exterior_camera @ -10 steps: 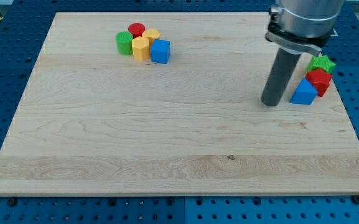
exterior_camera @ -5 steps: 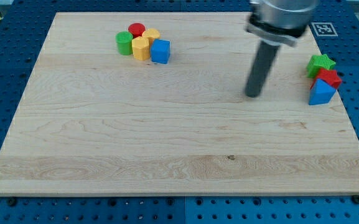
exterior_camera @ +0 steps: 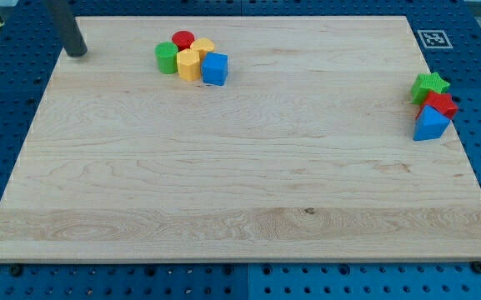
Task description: Move blue cube left to the blue triangle
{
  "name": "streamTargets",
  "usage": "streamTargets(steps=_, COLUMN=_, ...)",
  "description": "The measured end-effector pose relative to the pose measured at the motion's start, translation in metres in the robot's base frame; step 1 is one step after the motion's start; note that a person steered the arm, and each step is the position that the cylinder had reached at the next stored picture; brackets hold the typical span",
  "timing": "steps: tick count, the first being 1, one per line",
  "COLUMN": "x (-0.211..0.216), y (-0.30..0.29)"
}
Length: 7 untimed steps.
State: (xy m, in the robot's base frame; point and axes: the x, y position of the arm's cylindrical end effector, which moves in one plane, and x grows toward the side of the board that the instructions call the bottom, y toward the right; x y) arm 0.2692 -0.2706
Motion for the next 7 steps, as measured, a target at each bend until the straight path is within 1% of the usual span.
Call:
streamTargets(steps=1, x=-0.013, y=0.048)
streamTargets(steps=2, x=0.004, y=0.131)
streamTargets(steps=4, x=0.097, y=0.312)
streamTargets(steps=5, x=0.127, y=0.378)
streamTargets(steps=6, x=0.127, y=0.398)
streamTargets(steps=7, x=0.105, y=0.365)
